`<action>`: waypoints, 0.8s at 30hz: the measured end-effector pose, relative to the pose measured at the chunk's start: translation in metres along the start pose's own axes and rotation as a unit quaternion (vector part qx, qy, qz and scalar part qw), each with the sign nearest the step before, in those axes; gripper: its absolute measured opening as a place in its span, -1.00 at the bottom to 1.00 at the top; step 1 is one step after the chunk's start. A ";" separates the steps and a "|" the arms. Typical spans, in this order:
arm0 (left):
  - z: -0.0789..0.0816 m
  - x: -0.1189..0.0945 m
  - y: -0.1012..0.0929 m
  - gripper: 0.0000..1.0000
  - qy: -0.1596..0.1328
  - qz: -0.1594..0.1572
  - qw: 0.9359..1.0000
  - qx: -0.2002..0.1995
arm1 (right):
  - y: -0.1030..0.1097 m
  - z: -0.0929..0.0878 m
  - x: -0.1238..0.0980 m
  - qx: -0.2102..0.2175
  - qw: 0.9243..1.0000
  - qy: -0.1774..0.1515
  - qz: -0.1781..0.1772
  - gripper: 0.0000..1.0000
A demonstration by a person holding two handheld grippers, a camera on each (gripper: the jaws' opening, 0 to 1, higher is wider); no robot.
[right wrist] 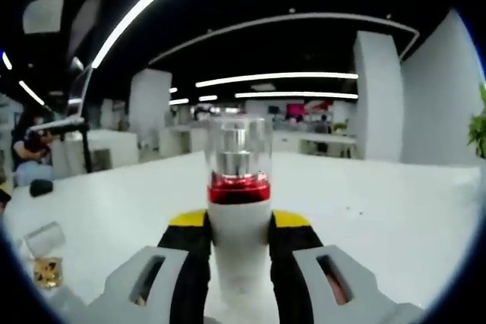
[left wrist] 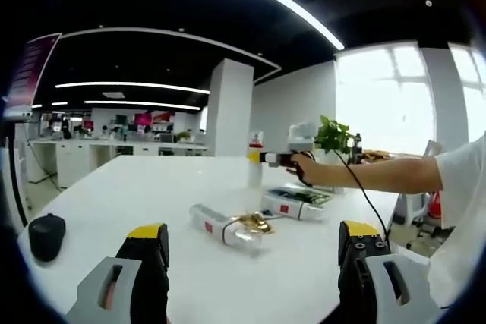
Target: Arrange the skincare products in the storage area until every visible bottle or jar stands upright without overlapping.
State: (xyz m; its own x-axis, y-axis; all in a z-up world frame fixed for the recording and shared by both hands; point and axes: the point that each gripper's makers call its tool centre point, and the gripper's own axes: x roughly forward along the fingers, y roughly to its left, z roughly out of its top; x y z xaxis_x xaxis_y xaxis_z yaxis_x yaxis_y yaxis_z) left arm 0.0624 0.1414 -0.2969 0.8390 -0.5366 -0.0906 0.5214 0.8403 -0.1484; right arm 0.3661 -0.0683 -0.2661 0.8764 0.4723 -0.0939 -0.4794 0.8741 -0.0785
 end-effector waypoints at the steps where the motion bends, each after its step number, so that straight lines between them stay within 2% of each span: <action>1: 0.000 0.000 0.000 0.90 0.001 0.000 1.000 0.000 | -0.009 0.001 0.001 -0.006 1.000 0.005 -0.011 -0.46; 12: -0.003 0.002 0.001 0.90 0.007 0.004 1.000 0.002 | -0.023 -0.003 -0.003 0.021 1.000 0.002 -0.022 -0.47; 17: -0.004 0.003 0.000 0.90 0.007 0.003 1.000 0.002 | -0.039 -0.004 -0.009 0.021 0.998 -0.003 -0.054 -0.47; 21: -0.004 0.003 0.001 0.90 0.007 0.003 1.000 0.002 | -0.045 -0.005 -0.009 0.016 0.998 -0.005 -0.058 -0.48; 24: -0.005 0.004 0.000 0.90 0.008 0.003 1.000 0.000 | -0.062 0.000 -0.010 0.002 0.997 -0.015 -0.080 -0.48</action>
State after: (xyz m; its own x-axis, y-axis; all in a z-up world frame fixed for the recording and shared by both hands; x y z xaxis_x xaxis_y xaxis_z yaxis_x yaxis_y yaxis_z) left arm 0.0652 0.1386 -0.3021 0.8393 -0.5330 -0.1072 0.5168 0.8433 -0.1473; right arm 0.3872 -0.1267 -0.2605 0.9430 0.3291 -0.0503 -0.3324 0.9392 -0.0866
